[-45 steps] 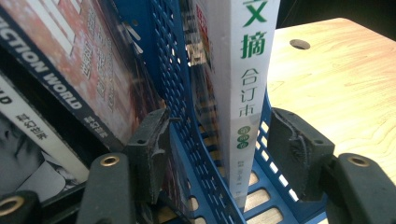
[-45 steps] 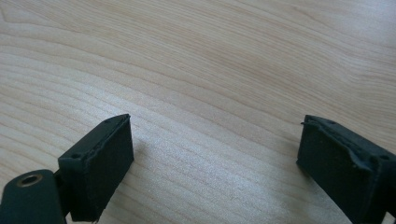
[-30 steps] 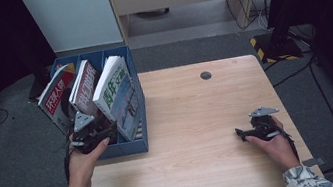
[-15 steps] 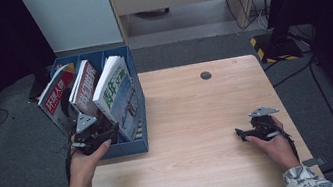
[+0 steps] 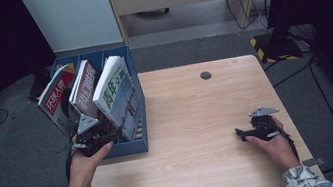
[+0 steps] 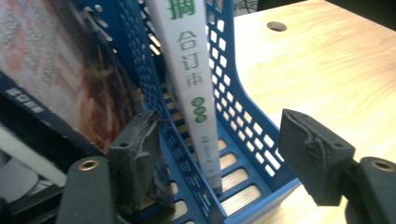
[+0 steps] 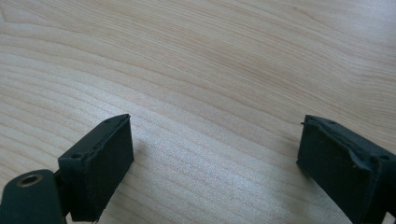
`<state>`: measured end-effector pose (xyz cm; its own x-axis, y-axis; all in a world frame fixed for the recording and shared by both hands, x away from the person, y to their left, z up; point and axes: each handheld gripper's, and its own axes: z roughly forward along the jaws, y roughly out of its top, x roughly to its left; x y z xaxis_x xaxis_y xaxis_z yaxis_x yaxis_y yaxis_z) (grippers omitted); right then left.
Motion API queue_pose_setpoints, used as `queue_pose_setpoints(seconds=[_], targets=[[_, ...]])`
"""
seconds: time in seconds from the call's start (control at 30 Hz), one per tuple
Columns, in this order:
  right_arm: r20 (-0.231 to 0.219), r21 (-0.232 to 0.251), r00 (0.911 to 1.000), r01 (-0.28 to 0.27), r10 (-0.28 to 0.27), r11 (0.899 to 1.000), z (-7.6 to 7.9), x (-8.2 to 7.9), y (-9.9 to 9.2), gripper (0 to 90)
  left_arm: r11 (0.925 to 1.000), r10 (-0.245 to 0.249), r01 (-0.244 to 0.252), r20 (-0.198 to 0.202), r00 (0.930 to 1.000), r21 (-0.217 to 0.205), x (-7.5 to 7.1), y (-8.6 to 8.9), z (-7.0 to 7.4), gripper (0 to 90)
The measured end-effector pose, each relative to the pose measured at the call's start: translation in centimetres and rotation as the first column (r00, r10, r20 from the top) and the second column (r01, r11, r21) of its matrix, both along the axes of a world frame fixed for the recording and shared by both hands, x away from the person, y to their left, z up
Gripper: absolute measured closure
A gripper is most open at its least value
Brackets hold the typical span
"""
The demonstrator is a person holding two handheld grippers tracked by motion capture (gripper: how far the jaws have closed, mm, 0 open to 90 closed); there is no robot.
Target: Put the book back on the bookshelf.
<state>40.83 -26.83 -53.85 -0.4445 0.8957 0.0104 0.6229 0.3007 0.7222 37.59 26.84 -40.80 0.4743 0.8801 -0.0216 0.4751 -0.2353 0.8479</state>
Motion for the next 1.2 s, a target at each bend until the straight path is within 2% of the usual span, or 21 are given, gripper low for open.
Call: queue_pose_setpoints(seconds=[0.3, 0.47, 0.73, 0.97, 1.2], targets=[[0.0, 0.0, 1.0, 0.0, 0.0, 1.0, 0.0, 0.0, 0.0, 10.6, 0.9966, -0.069, 0.069, 0.003, 0.9976, 0.044, -0.7, -1.0, 0.2, 25.7], [0.0, 0.0, 1.0, 0.0, 0.0, 1.0, 0.0, 0.0, 0.0, 10.6, 0.9954, -0.088, 0.088, 0.0, 0.9961, 0.038, -0.8, -1.6, 0.2, 25.1], [-0.002, 0.001, 1.0, 0.001, -0.001, 1.0, 0.0, 0.0, 0.0, 10.6, 0.9903, -0.134, 0.134, -0.01, 0.991, 0.036, -0.4, -3.1, 0.4, 22.9], [-0.001, 0.004, 1.0, -0.002, 0.002, 1.0, 0.0, -0.1, 0.1, 10.5, 0.9844, -0.174, 0.174, -0.022, 0.9845, 0.024, 0.4, -5.1, 0.5, 20.2], [0.003, 0.001, 1.0, 0.0, 0.0, 1.0, 0.0, -0.2, 0.1, 10.5, 0.9777, -0.206, 0.207, -0.034, 0.978, 0.034, 1.2, -6.9, 0.2, 17.7]])
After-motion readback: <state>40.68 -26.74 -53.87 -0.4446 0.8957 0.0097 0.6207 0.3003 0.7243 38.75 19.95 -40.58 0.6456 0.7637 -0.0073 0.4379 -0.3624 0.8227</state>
